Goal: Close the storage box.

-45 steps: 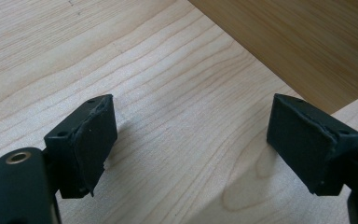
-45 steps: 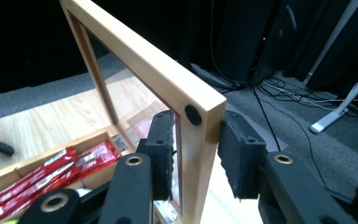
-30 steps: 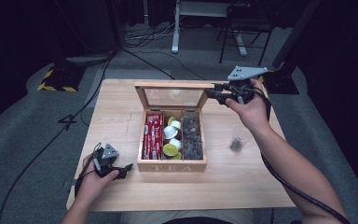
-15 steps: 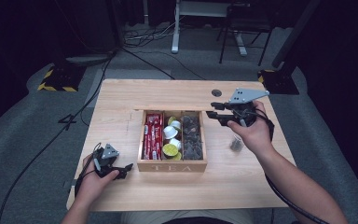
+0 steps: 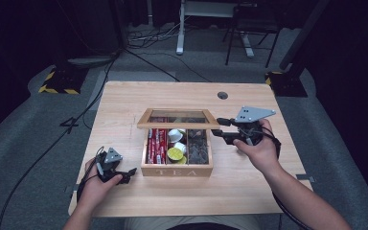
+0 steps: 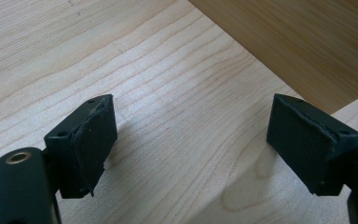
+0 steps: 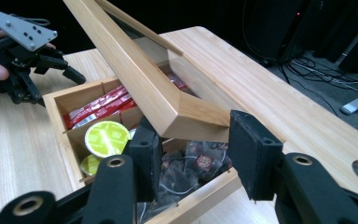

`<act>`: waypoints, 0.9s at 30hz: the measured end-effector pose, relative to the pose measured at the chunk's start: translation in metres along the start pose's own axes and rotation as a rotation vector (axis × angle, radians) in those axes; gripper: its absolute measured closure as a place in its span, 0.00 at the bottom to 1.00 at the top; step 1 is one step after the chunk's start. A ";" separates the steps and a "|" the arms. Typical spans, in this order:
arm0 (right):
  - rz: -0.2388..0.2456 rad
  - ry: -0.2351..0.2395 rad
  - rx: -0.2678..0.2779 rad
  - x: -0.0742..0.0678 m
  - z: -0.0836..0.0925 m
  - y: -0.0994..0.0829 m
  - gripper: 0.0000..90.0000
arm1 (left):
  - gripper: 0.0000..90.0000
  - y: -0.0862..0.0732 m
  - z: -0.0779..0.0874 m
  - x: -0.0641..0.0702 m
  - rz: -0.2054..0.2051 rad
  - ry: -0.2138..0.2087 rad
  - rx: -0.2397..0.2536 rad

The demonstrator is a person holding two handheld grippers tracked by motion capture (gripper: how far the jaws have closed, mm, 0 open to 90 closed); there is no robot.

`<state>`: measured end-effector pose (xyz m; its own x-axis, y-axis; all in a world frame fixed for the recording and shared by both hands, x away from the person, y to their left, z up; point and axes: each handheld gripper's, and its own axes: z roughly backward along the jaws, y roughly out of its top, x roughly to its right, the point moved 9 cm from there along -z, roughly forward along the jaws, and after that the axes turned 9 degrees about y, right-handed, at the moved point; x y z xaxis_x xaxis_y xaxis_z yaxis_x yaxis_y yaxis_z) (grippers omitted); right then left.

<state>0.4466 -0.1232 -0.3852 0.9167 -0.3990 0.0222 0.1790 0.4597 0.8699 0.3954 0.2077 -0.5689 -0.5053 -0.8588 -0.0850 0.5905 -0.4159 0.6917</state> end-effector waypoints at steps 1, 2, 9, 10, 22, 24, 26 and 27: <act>-0.003 0.002 0.002 -0.002 -0.001 -0.003 0.61 | 0.18 0.000 0.000 0.000 0.000 0.000 0.000; -0.003 0.004 0.007 -0.003 -0.001 -0.005 0.60 | 0.18 0.000 0.000 0.000 -0.001 0.000 0.000; -0.003 0.015 -0.004 -0.013 -0.006 -0.024 0.57 | 0.18 0.000 0.000 0.000 -0.006 0.000 -0.001; 0.001 0.012 -0.004 -0.014 -0.006 -0.026 0.57 | 0.18 0.000 0.000 -0.001 -0.006 0.000 -0.001; -0.014 0.036 -0.001 -0.021 -0.013 -0.047 0.52 | 0.18 0.000 0.000 -0.001 -0.007 0.000 0.000; -0.018 0.043 -0.008 -0.022 -0.015 -0.051 0.51 | 0.18 0.000 0.000 0.000 -0.006 -0.001 -0.001; -0.011 0.037 -0.020 -0.024 -0.016 -0.055 0.51 | 0.18 0.000 0.000 -0.001 -0.006 0.000 0.000; -0.006 0.035 -0.024 -0.025 -0.017 -0.057 0.51 | 0.18 0.000 0.000 0.000 -0.006 -0.001 0.000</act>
<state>0.4197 -0.1259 -0.4433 0.9274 -0.3740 -0.0004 0.1924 0.4761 0.8581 0.3952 0.2083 -0.5690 -0.5090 -0.8562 -0.0882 0.5879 -0.4207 0.6909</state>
